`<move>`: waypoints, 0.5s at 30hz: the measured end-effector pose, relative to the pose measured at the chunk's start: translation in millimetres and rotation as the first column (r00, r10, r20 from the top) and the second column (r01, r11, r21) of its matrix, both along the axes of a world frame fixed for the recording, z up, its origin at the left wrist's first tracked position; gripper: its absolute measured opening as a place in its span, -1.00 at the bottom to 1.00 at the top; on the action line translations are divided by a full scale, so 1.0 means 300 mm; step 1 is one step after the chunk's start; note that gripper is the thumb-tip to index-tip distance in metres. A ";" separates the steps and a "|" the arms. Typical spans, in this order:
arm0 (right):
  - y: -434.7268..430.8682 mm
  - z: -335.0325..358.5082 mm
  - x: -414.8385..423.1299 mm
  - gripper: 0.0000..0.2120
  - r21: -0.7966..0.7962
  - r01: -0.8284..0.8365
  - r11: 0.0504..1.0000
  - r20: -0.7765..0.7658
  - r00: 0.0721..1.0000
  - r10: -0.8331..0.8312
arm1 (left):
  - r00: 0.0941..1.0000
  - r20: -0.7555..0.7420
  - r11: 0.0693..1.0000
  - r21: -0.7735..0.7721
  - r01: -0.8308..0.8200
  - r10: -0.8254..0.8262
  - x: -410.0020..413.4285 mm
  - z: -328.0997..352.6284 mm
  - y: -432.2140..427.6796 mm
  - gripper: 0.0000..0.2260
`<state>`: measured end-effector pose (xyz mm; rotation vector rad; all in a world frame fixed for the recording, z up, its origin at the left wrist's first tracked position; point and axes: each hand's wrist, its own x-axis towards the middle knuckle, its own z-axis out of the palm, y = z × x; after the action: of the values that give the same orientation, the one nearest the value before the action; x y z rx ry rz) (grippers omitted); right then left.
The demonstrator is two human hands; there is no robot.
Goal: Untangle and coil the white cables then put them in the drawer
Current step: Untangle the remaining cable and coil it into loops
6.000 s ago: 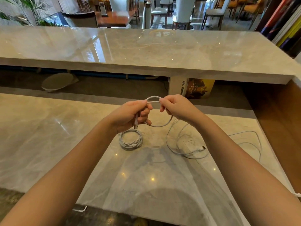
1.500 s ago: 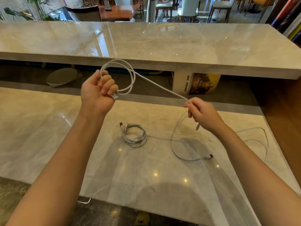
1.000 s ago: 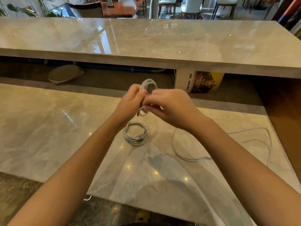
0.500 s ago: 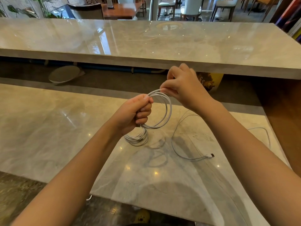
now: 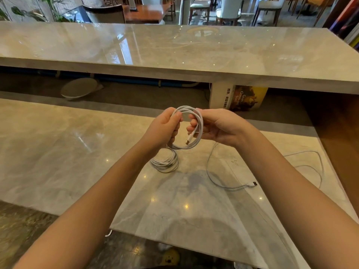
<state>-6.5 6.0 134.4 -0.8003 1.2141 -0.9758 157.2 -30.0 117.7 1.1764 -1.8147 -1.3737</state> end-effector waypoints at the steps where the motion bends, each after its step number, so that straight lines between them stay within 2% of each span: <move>1: 0.001 -0.006 0.001 -0.72 0.024 -0.001 1.000 0.048 0.999 -0.001 | 0.998 0.054 0.997 -0.078 -0.024 0.029 -0.006 -0.008 0.001 -0.79; 3: 0.006 -0.019 0.010 -0.71 0.022 -0.025 0.999 0.018 1.000 0.024 | 0.991 0.123 0.978 -0.206 -0.032 0.058 -0.017 -0.026 0.002 -0.80; 5: 0.009 -0.034 0.026 -0.84 -0.064 -0.074 0.995 -0.208 0.976 0.059 | 0.984 0.158 0.960 -0.276 -0.034 0.080 -0.027 -0.038 0.004 -0.82; 7: 0.008 -0.049 0.050 -0.96 -0.167 -0.083 0.982 -0.453 0.892 -0.002 | 0.987 0.132 0.963 -0.263 -0.059 0.097 -0.037 -0.043 0.006 -0.82; 9: 0.004 -0.073 0.075 -0.92 -0.267 -0.033 0.963 -0.604 0.784 -0.141 | 0.992 0.075 0.974 -0.208 -0.087 0.105 -0.044 -0.044 0.006 -0.81; 12: -0.009 -0.117 0.107 -0.81 -0.419 0.025 0.908 -0.701 0.627 -0.340 | 0.993 -0.002 0.981 -0.151 -0.120 0.121 -0.052 -0.037 0.010 -0.81; 15: -0.020 -0.143 0.117 -0.59 -0.449 0.011 0.894 -0.771 0.500 -0.393 | 0.990 -0.052 0.988 -0.083 -0.134 0.130 -0.057 -0.026 0.013 -0.81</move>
<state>28.7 -0.1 91.3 -1.6161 2.0486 -1.0626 140.0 -26.0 109.8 1.1874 -1.7149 -1.2256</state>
